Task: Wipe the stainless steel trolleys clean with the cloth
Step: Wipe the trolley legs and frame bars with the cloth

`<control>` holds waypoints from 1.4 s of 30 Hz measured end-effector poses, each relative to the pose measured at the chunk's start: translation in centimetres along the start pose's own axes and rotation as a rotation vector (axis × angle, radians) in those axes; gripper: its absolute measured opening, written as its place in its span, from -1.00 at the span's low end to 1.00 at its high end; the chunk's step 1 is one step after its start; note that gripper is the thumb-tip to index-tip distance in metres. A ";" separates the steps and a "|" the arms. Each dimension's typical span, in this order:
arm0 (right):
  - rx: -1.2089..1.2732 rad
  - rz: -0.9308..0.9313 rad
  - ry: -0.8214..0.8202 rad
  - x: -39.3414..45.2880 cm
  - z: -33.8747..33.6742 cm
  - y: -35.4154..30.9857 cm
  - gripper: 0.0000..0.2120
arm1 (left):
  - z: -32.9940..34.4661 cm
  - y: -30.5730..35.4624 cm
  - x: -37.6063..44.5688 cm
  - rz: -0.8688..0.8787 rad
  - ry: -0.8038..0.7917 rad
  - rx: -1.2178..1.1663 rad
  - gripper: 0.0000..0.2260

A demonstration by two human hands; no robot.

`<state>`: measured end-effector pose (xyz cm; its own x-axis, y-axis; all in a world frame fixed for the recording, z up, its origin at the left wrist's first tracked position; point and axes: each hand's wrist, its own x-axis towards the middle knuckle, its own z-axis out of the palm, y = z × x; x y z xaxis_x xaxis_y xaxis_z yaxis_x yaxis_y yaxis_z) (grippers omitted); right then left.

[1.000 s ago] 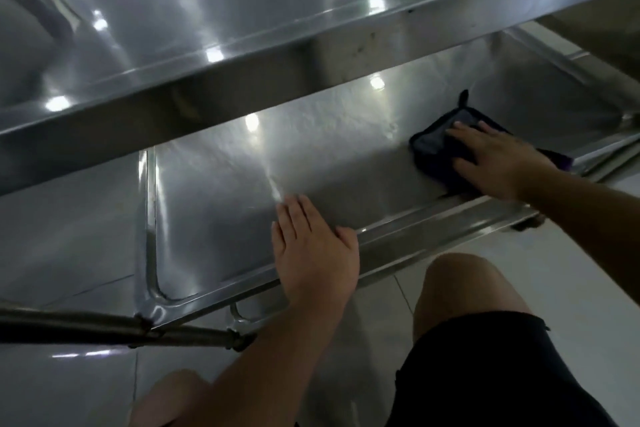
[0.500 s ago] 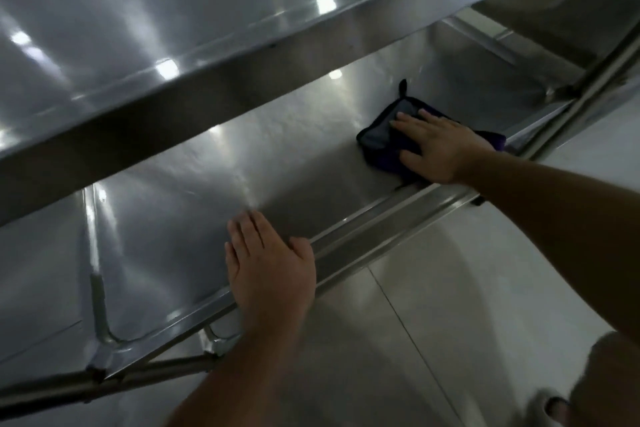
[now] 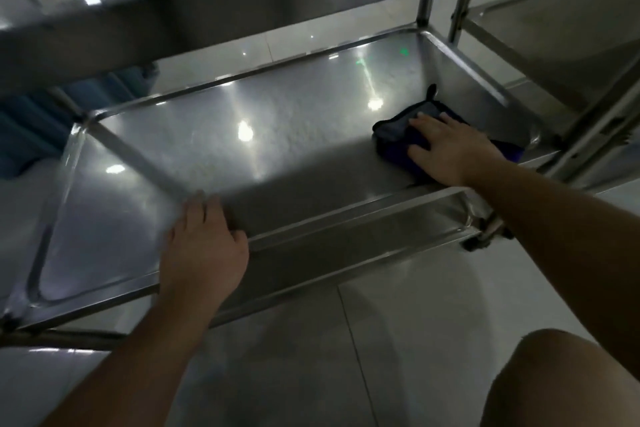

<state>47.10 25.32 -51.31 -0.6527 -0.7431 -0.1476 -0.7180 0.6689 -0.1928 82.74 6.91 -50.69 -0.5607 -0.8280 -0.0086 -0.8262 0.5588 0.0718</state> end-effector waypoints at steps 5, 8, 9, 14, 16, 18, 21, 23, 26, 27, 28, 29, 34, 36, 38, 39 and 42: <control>0.013 -0.030 0.008 0.0 0.2 0.2 -0.32 | 0.8 10.4 -0.8 0.297 0.059 -0.114 -0.42; 0.016 -0.065 -0.005 0.4 0.1 0.8 -0.32 | 2.6 16.0 -0.2 0.305 -0.025 -0.105 -0.38; 0.015 -0.089 -0.010 0.6 0.1 1.3 -0.32 | 3.1 16.9 0.1 0.272 -0.055 -0.090 -0.36; -0.003 -0.092 0.007 4.4 -1.4 6.2 -0.32 | 4.4 17.2 0.1 0.238 -0.066 -0.044 -0.29; 0.004 -0.025 0.008 6.6 -2.5 8.2 -0.32 | 4.4 17.1 -0.1 0.231 -0.035 -0.032 -0.28; -0.002 0.023 0.028 8.5 -3.1 8.9 -0.32 | 4.5 17.3 -0.1 0.230 -0.013 -0.019 -0.28; 0.039 0.104 0.047 10.4 -2.8 6.4 -0.31 | 4.7 17.2 0.0 0.220 -0.012 -0.026 -0.29; 0.075 0.065 0.024 10.7 -2.6 3.1 -0.32 | 4.9 17.2 0.1 0.220 -0.027 -0.027 -0.29; 0.000 -0.260 0.042 9.8 -1.3 -2.0 -0.37 | 5.0 17.3 -0.1 0.220 -0.016 -0.023 -0.29; -0.027 -0.382 0.040 9.4 -1.0 -3.2 -0.38 | 5.0 17.4 0.0 0.223 -0.006 -0.020 -0.28; -0.049 -0.482 0.012 9.0 -0.7 -3.9 -0.38 | 5.1 17.4 0.0 0.227 -0.003 -0.015 -0.27; -0.067 -0.550 -0.022 8.8 -0.4 -4.0 -0.37 | 5.2 17.4 0.1 0.228 -0.003 -0.008 -0.27; -0.072 -0.368 0.064 10.5 -1.9 0.9 -0.42 | 5.4 17.0 0.1 0.238 0.027 0.013 -0.26; -0.071 -0.195 0.101 11.0 -2.8 4.3 -0.43 | 5.6 17.0 0.2 0.234 0.033 0.014 -0.27; -0.022 -0.030 0.094 10.5 -3.1 7.0 -0.41 | 5.6 17.1 0.2 0.228 0.037 0.014 -0.26; -0.008 0.035 0.091 10.0 -3.1 7.8 -0.41 | 5.5 17.1 0.2 0.223 0.042 0.011 -0.25; 0.017 0.146 0.090 7.9 -2.6 8.6 -0.42 | 5.3 17.3 0.0 0.224 0.061 0.002 -0.23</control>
<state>35.18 25.26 -51.60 -0.7693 -0.6327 -0.0884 -0.6101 0.7687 -0.1919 68.15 16.83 -54.69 -0.7257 -0.6847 0.0678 -0.6817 0.7289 0.0633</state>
